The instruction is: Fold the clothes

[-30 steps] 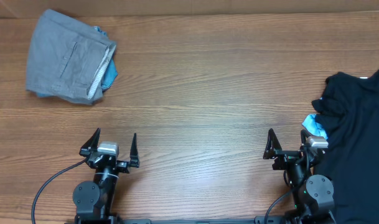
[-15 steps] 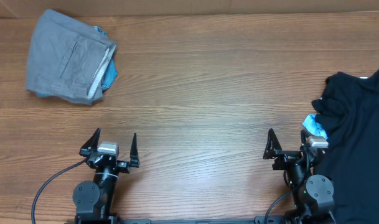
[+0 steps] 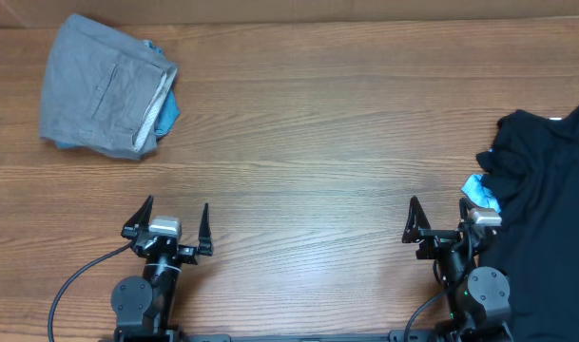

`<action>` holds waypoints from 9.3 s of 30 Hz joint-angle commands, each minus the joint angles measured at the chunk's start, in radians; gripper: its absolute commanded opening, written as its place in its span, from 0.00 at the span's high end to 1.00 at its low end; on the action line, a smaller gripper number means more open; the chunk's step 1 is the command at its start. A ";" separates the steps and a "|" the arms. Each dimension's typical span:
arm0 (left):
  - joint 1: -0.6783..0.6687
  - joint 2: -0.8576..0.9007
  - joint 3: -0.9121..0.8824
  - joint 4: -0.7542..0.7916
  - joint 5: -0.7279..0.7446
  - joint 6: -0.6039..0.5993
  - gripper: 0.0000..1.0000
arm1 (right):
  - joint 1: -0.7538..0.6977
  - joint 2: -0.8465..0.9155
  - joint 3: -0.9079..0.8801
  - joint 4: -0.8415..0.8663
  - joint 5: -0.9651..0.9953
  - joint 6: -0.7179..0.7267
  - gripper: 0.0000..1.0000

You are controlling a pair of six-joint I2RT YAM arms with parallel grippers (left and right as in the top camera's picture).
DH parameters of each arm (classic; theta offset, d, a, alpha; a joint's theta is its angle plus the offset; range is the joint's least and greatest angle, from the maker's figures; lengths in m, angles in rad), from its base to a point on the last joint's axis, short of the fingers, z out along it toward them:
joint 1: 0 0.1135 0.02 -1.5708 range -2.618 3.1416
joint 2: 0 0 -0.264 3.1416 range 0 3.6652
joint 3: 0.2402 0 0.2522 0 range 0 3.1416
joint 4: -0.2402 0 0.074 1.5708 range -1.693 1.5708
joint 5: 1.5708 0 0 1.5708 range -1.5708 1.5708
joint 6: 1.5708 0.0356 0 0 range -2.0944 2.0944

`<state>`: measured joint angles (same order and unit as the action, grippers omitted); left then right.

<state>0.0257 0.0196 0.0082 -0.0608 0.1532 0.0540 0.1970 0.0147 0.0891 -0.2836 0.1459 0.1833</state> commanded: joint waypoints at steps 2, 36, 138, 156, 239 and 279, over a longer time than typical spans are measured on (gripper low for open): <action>0.000 -0.007 -0.003 -0.002 -0.008 0.002 0.00 | -0.003 -0.011 -0.002 0.007 0.011 0.003 0.00; 0.000 0.013 0.153 0.107 0.151 -0.035 0.00 | -0.002 0.015 0.182 0.062 -0.114 0.004 0.00; 0.041 1.262 1.786 -0.957 0.232 -0.084 0.00 | 0.606 1.424 1.624 -0.692 0.248 0.201 0.09; -0.262 1.725 1.786 -0.826 0.183 0.010 0.14 | 0.331 1.042 1.624 -0.784 0.253 0.376 0.11; -0.377 2.462 1.989 -0.794 -0.332 -0.146 0.96 | -0.534 1.650 1.218 -0.697 -0.309 0.206 0.22; -0.204 1.775 2.066 -1.119 -0.110 -0.136 0.40 | -0.873 1.648 1.030 -0.288 -0.235 0.353 0.63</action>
<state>-0.1818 1.8225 2.0640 -1.1568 0.0933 -0.1162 -0.6460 1.6653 1.0122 -0.5243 -0.0296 0.6109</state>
